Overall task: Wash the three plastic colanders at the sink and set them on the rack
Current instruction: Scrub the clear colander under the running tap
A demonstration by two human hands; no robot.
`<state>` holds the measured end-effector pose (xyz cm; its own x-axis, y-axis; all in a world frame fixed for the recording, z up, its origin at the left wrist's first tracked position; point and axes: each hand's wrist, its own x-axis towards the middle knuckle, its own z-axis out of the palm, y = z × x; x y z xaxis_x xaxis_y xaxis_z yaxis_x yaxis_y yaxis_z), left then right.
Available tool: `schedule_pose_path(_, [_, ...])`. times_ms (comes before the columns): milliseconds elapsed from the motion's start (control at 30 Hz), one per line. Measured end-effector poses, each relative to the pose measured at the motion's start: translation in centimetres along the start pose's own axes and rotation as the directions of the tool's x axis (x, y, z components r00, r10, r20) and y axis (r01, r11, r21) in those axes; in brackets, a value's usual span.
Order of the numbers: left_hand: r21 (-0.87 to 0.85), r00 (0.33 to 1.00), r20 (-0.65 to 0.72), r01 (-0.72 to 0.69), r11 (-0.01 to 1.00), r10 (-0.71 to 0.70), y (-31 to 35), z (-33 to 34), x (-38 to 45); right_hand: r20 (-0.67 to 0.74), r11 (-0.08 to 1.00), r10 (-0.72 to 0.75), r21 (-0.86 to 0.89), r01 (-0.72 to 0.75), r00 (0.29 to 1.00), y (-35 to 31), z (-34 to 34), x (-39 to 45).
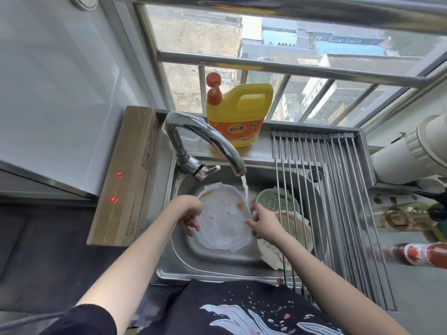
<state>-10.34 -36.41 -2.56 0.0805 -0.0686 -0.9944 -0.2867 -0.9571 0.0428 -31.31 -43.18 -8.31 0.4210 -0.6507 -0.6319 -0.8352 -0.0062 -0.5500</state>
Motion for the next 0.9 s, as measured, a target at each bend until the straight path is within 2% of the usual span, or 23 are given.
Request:
schedule_pose_path(167, [0.115,0.995,-0.100,0.008,0.993,0.003,0.5,-0.3,-0.8,0.020,1.000,-0.021,-0.005,0.021,1.000,-1.1,0.6,0.4])
schedule_pose_path(333, [0.159,0.997,-0.077,0.005,0.987,0.007,0.6,0.2,-1.0,-0.179,0.981,-0.058,-0.191,0.023,0.982,-3.3,-0.4,1.7])
schedule_pose_path(400, [0.165,0.991,-0.136,0.009,0.986,0.014,0.8,0.1,-1.1,-0.155,0.982,-0.043,-0.190,0.013,0.987,-3.8,-1.0,2.3])
schedule_pose_path(600, [0.151,0.974,-0.224,0.002,0.989,0.032,0.8,-0.9,-0.6,0.061,0.991,-0.092,-0.095,0.098,0.994,-3.3,-0.7,2.0])
schedule_pose_path(667, [0.148,0.975,-0.220,-0.009,0.989,0.042,0.6,-0.8,-0.6,-0.011,0.990,-0.115,-0.087,0.114,0.993,-3.3,-0.6,1.8])
schedule_pose_path(767, [0.107,0.967,-0.248,-0.042,0.993,0.068,-0.1,-0.7,0.0,-0.128,0.993,-0.063,-0.108,0.049,0.990,-4.3,-0.9,1.9])
schedule_pose_path(900, [-0.025,0.907,-0.386,-0.194,0.981,0.169,-1.3,-0.8,1.8,-0.169,0.970,-0.066,-0.242,0.023,0.983,-5.4,-1.3,1.4])
